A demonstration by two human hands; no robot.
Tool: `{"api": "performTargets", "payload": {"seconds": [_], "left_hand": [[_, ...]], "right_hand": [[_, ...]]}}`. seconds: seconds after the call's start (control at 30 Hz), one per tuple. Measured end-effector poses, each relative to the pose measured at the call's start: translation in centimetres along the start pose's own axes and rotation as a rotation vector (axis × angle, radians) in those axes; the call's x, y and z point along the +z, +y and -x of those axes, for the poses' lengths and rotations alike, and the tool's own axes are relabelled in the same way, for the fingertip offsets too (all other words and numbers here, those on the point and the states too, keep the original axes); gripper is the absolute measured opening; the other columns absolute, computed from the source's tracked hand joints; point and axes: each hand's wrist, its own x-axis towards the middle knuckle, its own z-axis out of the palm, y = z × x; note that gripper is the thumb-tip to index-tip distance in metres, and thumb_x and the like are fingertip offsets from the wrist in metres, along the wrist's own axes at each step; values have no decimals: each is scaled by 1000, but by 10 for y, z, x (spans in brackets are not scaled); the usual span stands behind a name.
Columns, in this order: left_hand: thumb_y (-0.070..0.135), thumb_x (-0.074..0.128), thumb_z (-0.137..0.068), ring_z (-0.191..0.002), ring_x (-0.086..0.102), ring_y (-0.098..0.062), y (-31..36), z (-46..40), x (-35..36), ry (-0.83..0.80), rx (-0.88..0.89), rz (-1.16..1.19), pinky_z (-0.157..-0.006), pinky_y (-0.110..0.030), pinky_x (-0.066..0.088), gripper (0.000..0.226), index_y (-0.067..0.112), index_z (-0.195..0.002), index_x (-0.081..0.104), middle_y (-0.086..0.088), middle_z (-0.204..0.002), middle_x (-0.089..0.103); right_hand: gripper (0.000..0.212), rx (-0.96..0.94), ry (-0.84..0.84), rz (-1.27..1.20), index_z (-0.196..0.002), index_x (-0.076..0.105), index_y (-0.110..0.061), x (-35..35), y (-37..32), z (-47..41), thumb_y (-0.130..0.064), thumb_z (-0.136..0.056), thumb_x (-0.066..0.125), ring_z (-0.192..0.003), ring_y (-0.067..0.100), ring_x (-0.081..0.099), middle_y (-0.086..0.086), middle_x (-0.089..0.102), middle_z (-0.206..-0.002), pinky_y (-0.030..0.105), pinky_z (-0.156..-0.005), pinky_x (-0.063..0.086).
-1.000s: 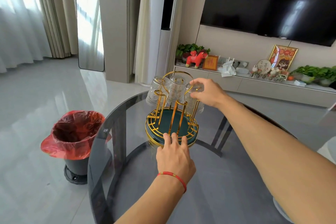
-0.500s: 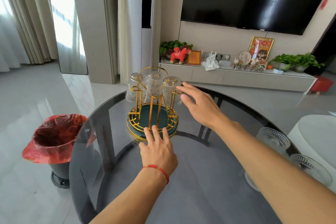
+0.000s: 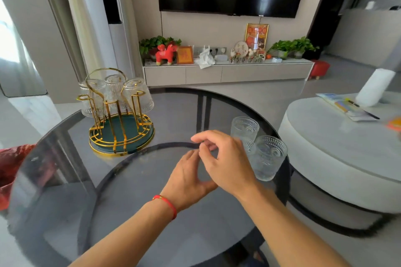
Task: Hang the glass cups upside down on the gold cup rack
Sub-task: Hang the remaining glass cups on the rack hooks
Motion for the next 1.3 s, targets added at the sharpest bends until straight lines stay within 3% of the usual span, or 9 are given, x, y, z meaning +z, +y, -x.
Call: {"api": "performTargets", "payload": {"seconds": [0.13,0.23,0.37,0.6,0.73,0.87,0.97,1.17,1.3], "left_hand": [[32,85,-75,-132,53,-13,32,-20,25,-61,-50,196,-108,-39,47,90,25,-150,37,6,-145,55],[44,85,-73,-139,47,-21,46,-40,39,-86,-198,193,-112,-41,43,108,20,-157,23,-3,-153,49],[48,89,-66,-115,63,-19,42,-53,38,-9,-270,86,-95,-32,54,87,23,-139,47,3,-124,67],[57,85,-57,-96,63,0,-4,-20,-28,69,-376,131,-74,-10,48,83,34,-129,50,20,-106,62],[47,88,-51,-103,69,-19,-24,-2,-70,256,-563,606,-70,-36,65,83,23,-124,56,-7,-121,65],[43,89,-52,-105,72,-26,-26,-1,-82,320,-609,842,-76,-49,65,86,14,-125,53,-19,-124,66],[46,90,-53,-104,73,-29,-31,1,-87,316,-623,876,-81,-47,64,88,13,-124,51,-20,-122,67],[78,59,-77,-100,70,-13,-58,7,-107,219,-542,432,-84,-40,62,61,28,-110,67,0,-109,74],[47,54,-92,-116,57,-23,-94,18,-121,370,-499,-197,-94,-39,49,43,20,-122,70,-6,-121,68]], "right_hand": [[29,113,255,-83,-97,80,-18,-26,11,-4,-6,-88,56,-88,3,71,-11,80,-94,6,-73,48],[28,203,408,-162,-93,77,-23,-39,17,-9,-14,-85,52,-81,8,73,-14,78,-90,20,-72,56],[28,238,463,-197,-93,77,-18,-45,22,-12,-21,-84,50,-77,15,75,-12,78,-87,34,-70,61],[17,249,148,-147,-97,77,-19,-24,26,-7,-12,-94,62,-85,5,70,-11,78,-91,9,-69,51],[18,368,5,-213,-102,76,-22,7,21,-9,-29,-102,59,-91,-1,67,-14,76,-96,5,-70,46],[36,742,-211,-500,-124,67,-23,38,13,-17,-45,-107,44,-113,25,69,5,73,-122,41,-102,56],[48,895,-291,-807,-132,67,-19,59,3,-21,-51,-106,42,-97,35,75,17,78,-122,49,-85,61],[47,866,-161,-924,-133,65,-5,78,5,-29,-41,-105,52,-82,30,69,25,72,-117,38,-64,59],[34,753,-52,-772,-126,66,-13,78,14,-31,-36,-101,64,-103,37,69,23,67,-131,40,-66,59]]}}
